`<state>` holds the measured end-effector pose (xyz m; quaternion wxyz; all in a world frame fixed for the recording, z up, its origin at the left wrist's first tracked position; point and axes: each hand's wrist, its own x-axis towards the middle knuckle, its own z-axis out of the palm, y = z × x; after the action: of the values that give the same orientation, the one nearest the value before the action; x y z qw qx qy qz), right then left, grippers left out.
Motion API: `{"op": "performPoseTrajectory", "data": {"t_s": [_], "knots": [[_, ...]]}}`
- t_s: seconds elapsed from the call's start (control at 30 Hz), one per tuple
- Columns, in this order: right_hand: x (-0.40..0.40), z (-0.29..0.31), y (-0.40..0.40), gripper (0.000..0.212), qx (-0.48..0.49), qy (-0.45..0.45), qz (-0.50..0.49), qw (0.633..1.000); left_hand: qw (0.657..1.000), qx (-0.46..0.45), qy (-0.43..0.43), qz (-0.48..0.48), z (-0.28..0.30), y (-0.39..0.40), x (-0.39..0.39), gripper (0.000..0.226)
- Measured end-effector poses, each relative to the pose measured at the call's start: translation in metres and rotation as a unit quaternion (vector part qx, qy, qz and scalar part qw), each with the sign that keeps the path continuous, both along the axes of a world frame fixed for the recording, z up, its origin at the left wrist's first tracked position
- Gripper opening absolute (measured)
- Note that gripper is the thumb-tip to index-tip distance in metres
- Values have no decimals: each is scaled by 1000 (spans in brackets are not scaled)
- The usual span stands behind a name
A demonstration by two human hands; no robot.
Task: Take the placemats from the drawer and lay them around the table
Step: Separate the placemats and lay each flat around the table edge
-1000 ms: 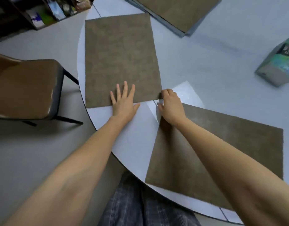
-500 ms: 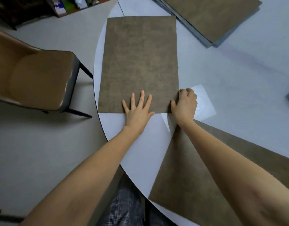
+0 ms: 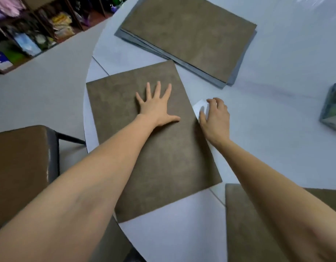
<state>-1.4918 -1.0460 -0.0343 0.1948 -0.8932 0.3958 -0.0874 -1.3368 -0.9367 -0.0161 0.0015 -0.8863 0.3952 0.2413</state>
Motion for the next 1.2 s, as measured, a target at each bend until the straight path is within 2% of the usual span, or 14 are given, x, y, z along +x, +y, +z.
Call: {"op": "performPoseTrajectory", "data": {"t_s": [0.13, 0.27, 0.4, 0.7, 0.9, 1.03, 1.1, 1.17, 1.2], "knots": [[55, 1, -41, 42, -37, 36, 17, 999, 997, 45, 59, 3, -5, -27, 26, 132], [101, 1, -84, 41, -60, 81, 36, 994, 997, 57, 52, -2, -1, -34, 29, 134], [141, 2, -117, 52, -62, 121, 55, 989, 997, 71, 37, -3, 1, -42, 33, 134], [159, -13, -127, 36, -188, 208, 171, 945, 995, 92, 28, -12, 2, -51, 36, 134], [162, 12, -131, 27, -142, 127, 126, 974, 996, 89, 26, -12, -1, -50, 38, 134], [130, 49, -122, 37, -145, 71, 55, 985, 991, 116, 61, -9, 8, -46, 41, 132], [100, 67, -115, 43, -149, 60, 33, 986, 996, 60, 68, 21, 21, -44, 48, 113], [65, 84, -108, 46, -150, 57, 30, 987, 992, -111, -36, 43, 40, -40, 50, 79], [48, 91, -105, 46, -150, 53, 38, 987, 972, -198, -119, 30, 52, -40, 49, 68]]}}
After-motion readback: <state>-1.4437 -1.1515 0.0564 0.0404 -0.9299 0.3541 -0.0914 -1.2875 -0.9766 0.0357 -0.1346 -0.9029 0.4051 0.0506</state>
